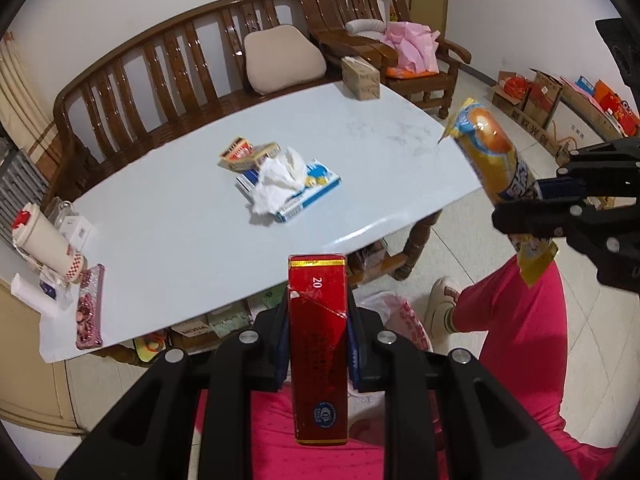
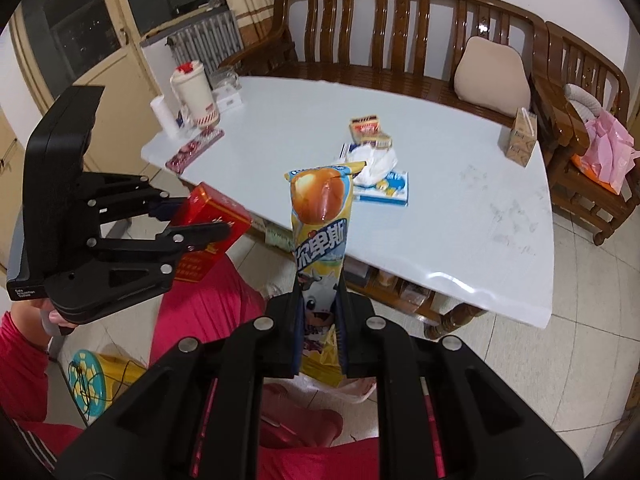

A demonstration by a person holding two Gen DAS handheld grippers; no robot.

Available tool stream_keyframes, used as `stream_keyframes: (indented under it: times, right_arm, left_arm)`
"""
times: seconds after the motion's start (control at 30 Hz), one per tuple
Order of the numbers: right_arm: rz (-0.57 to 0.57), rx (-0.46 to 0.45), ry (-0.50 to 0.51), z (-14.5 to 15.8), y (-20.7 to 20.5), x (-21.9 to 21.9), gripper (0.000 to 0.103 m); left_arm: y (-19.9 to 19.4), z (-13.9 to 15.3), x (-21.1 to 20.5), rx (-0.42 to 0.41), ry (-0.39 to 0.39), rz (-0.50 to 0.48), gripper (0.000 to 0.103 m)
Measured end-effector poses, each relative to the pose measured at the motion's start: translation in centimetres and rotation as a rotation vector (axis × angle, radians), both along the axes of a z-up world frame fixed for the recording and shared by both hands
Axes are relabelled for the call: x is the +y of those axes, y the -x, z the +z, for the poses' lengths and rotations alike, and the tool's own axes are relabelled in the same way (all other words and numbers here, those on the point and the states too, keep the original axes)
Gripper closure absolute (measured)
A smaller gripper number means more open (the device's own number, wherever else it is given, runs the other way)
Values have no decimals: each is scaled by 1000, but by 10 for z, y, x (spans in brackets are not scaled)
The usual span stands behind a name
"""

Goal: Collect trash
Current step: 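Carry the wrapper and red box down toward the white plastic bag with both grippers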

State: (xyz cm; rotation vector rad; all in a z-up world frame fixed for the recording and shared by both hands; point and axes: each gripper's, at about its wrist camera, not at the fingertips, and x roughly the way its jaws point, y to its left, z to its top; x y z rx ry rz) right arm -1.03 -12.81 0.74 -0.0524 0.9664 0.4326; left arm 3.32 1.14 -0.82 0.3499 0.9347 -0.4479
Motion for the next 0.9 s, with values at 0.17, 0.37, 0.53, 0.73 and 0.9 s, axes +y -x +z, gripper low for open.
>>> stream_keyframes:
  times: [0.17, 0.37, 0.53, 0.73, 0.9]
  right_arm:
    - [10, 43, 11, -27, 3, 6, 90]
    - [9, 95, 18, -61, 3, 9, 90]
    - [-5, 134, 34, -91, -2, 9, 90]
    - [-17, 171, 51, -122, -6, 9, 90]
    - [-31, 221, 54, -154, -14, 9, 90]
  left_arm:
    - [4, -23, -7, 39, 0, -14, 81]
    - [4, -61, -15, 106, -2, -26, 81]
    - [1, -91, -21, 139, -20, -25, 81]
    - [-7, -129, -25, 204, -31, -20, 81]
    - [-17, -164, -26, 280, -25, -11, 81]
